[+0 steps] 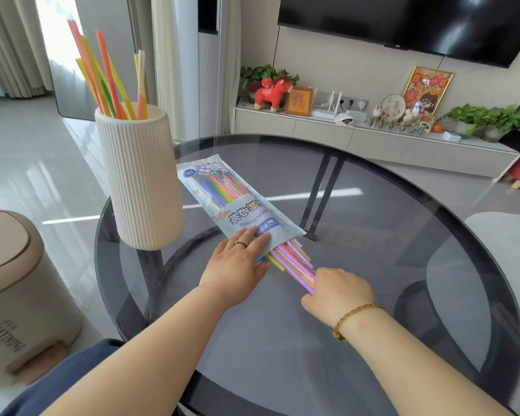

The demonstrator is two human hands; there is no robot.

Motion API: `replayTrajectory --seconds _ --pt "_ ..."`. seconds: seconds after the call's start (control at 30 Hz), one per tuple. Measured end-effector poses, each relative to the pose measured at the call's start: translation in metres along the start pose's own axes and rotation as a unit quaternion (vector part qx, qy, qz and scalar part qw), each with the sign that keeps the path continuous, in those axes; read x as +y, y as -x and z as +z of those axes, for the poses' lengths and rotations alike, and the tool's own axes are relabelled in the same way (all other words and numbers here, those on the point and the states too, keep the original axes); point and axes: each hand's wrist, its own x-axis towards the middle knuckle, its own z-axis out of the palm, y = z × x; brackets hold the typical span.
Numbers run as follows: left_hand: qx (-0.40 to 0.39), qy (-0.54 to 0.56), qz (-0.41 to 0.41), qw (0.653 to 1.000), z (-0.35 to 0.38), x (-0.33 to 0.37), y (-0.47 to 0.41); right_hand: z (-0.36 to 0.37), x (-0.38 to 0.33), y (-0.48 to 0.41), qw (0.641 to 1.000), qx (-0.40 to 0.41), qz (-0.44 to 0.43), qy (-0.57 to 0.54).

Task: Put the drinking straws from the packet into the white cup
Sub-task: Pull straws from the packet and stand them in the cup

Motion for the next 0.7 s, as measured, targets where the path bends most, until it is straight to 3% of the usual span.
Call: replayTrajectory --seconds 0.4,0.5,0.7 --pt "-0.005 -0.004 -0.007 1.0 -0.001 0.001 0.0 -0.031 0.031 0.015 0.996 -0.081 0.009 0.036" --pt "-0.006 -0.005 -0.008 1.0 -0.003 0.003 0.0 -0.048 0.041 0.03 0.991 -0.024 -0.002 0.129" --pt "-0.011 0.008 -0.007 1.0 -0.01 0.009 0.006 -0.098 0.048 0.061 0.947 0.093 -0.024 0.306"
